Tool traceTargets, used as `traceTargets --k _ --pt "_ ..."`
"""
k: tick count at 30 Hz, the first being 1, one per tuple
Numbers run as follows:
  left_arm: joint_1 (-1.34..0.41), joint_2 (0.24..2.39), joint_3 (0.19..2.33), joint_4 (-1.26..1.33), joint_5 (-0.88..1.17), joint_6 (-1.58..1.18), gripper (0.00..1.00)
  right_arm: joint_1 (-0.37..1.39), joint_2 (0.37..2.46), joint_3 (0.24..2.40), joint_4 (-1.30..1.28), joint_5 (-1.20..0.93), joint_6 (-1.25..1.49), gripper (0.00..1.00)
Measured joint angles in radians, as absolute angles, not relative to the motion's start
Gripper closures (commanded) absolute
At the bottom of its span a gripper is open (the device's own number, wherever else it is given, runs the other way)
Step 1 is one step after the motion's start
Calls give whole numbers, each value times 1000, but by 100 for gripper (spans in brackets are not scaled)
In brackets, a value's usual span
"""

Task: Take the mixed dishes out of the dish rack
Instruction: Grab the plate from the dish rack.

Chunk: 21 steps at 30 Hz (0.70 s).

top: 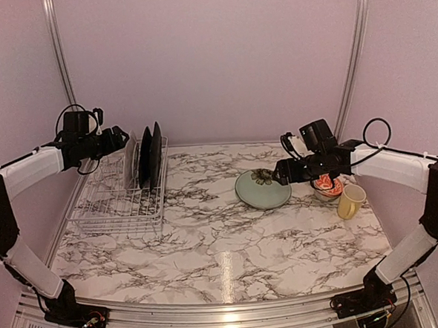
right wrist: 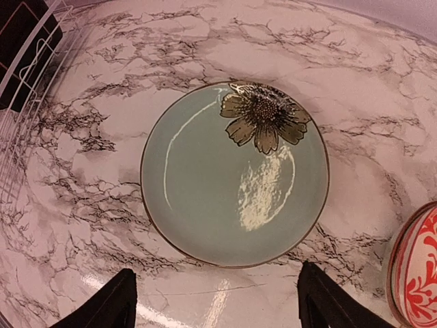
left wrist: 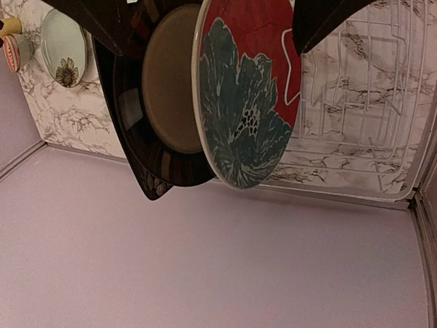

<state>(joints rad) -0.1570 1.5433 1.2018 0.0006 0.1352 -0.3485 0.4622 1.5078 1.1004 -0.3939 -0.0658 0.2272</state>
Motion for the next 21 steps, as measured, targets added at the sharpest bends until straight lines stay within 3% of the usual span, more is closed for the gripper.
traceTargets --k 4,8,21 --pt "-157 1612 1253 -68 189 -353 42 462 1453 1083 -406 -80 236 22" --pt "-158 1695 1334 -136 207 -344 55 462 1412 1082 -406 -93 237 22" --pt "-185 1770 1449 -305 159 -301 77 462 1410 1061 -403 -128 257 23"
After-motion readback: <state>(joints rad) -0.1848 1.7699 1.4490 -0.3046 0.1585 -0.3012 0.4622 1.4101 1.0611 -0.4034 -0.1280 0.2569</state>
